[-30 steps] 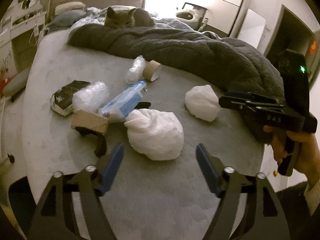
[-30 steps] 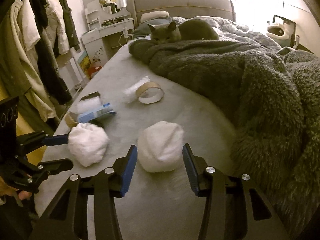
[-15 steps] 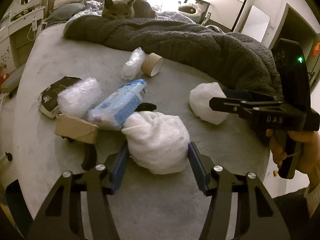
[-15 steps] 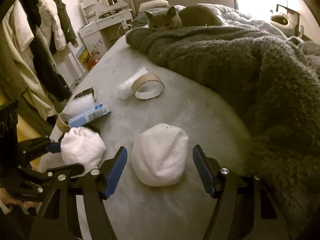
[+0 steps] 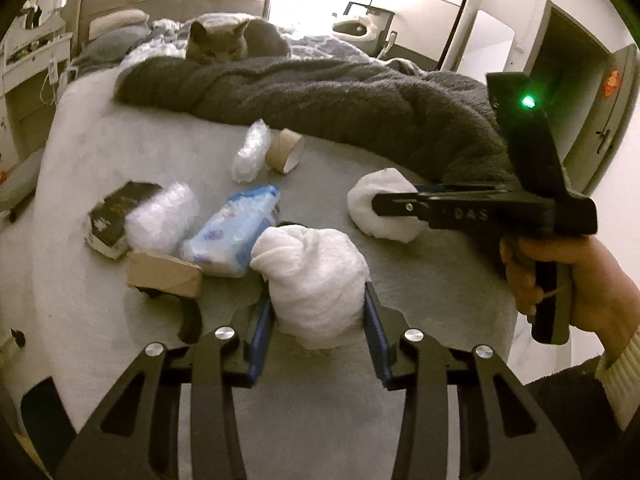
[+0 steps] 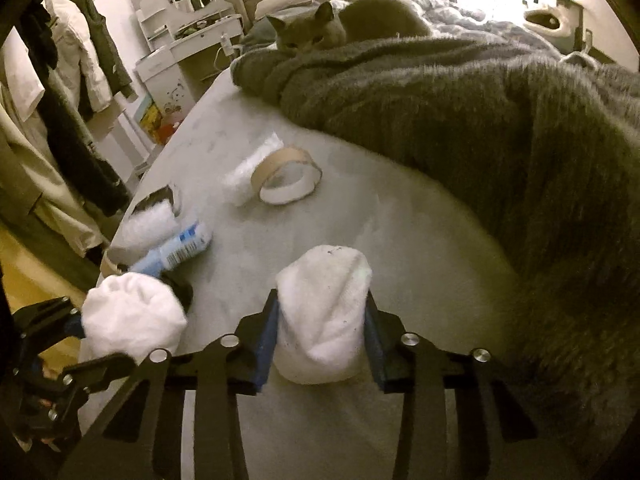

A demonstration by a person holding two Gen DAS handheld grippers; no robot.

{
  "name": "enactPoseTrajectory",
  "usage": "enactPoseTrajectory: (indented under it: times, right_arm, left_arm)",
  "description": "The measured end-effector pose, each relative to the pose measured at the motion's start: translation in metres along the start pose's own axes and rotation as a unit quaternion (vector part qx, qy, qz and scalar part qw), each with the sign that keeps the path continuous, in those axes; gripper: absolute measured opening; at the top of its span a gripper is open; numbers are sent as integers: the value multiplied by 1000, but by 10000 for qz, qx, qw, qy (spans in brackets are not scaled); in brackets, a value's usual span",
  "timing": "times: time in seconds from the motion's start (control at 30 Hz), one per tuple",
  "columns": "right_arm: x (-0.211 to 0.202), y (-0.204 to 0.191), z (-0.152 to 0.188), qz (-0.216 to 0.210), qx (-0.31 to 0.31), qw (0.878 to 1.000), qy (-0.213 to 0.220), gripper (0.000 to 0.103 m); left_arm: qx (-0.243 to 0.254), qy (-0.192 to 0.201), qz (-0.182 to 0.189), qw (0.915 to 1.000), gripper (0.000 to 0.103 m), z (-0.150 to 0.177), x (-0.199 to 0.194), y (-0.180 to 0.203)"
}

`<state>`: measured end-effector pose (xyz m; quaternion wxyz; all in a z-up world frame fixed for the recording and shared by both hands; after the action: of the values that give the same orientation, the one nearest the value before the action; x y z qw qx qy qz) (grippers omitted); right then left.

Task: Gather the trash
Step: 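Close the left tool on a white tissue ball while the right tool grasps the other tissue ball, then carry the tissue to the black bin and open the left tool while the right tool carries its tissue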

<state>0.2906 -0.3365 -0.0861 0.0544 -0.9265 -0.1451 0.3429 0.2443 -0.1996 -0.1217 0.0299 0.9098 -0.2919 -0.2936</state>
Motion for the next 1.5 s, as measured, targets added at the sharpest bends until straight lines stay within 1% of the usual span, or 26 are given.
enactPoseTrajectory:
  times: [0.13, 0.17, 0.27, 0.37, 0.43, 0.53, 0.7, 0.77, 0.87, 1.07, 1.2, 1.3, 1.5]
  right_arm:
    - [-6, -15, -14, -53, -78, 9997, 238, 38]
    - [-9, -23, -19, -66, -155, 9992, 360, 38]
    - [-14, -39, -30, -104, -239, 9978, 604, 38]
    - [-20, -64, -41, -299, -217, 9958, 842, 38]
    - [-20, -76, -45, -447, -208, 9949, 885, 38]
    - [-15, -102, -51, -692, -253, 9935, 872, 38]
    - [1, -131, -58, -896, -309, 9918, 858, 38]
    - [4, -144, -59, -1026, -330, 9906, 840, 38]
    - [10, -169, -60, -1208, -448, 9884, 807, 38]
    - [22, -222, -53, -1481, -727, 9838, 699, 38]
    - [33, -254, -44, -1642, -958, 9801, 563, 38]
    - [41, -279, -37, -1777, -1078, 9771, 463, 38]
    - [55, -317, -24, -1985, -1220, 9721, 277, 38]
  left_arm:
    - [-65, 205, 43, 9998, 44, -8, -16, -6]
    - [-86, 264, 38, 9996, 44, -11, -20, -9]
    - [-147, 482, -77, 9987, 44, -18, -34, -19]
    - [-229, 685, -286, 9970, 44, -26, -48, -34]
    - [-314, 796, -486, 9951, 44, -29, -58, -48]
    - [-485, 866, -745, 9923, 44, -29, -70, -71]
    - [-684, 885, -1188, 9866, 44, -24, -91, -108]
    - [-741, 877, -1381, 9837, 44, -20, -100, -123]
    - [-792, 863, -1567, 9807, 44, -14, -112, -140]
    - [-760, 640, -2121, 9722, 45, 3, -131, -172]
    - [-854, 544, -2335, 9671, 45, 16, -140, -197]
    - [-1012, 372, -2488, 9625, 45, 31, -147, -217]
    - [-1294, 32, -2668, 9550, 45, 61, -154, -247]
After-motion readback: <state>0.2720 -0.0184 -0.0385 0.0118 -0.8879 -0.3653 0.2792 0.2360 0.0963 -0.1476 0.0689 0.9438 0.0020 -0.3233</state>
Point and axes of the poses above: each gripper's, at about its wrist camera, not at the fingertips, and x roughly the way its jaws point, y to its right, z to its underside, the point moved 4 cm from there along x, roughly the way its jaws point, and after that the axes turned 13 degrees about y, right-handed, at the moved point
